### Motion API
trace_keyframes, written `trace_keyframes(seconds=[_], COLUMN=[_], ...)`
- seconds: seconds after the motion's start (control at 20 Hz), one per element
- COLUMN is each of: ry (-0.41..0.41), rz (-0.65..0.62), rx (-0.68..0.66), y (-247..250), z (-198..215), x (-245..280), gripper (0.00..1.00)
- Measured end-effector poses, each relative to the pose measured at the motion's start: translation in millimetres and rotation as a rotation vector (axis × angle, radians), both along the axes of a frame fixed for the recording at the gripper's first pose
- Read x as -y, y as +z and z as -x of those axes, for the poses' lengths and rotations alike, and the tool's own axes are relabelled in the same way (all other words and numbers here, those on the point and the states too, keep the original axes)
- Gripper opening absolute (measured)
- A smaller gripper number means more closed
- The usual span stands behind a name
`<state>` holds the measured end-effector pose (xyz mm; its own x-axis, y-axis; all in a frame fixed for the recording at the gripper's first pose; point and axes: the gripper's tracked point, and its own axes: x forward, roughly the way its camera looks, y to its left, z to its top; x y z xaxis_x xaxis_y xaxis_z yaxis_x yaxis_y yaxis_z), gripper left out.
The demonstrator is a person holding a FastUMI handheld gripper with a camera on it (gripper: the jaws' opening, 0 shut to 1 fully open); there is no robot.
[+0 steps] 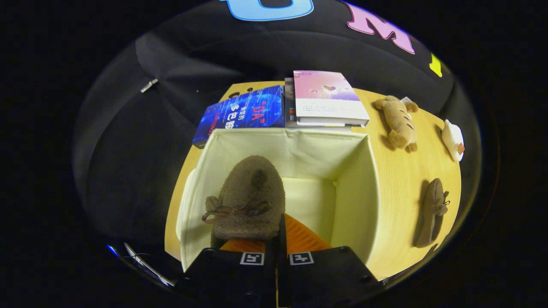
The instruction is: Open the storage box then place both shoes into the box .Put the left shoe in first, then the right shoe, with the right side of both shoes facing outward in a uniform manner.
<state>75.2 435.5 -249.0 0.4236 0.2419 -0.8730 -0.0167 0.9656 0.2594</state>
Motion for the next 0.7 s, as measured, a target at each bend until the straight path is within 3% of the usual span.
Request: trace_keyframes(seconds=[0.5,0.7], ry=[0.027,0.06], rz=[0.015,-0.019], rx=[-0.163,-0.192], y=[-57.8,-58.1], z=[11.2,19.6], x=[-15.5,-27.2], gripper=[0.07,0.19])
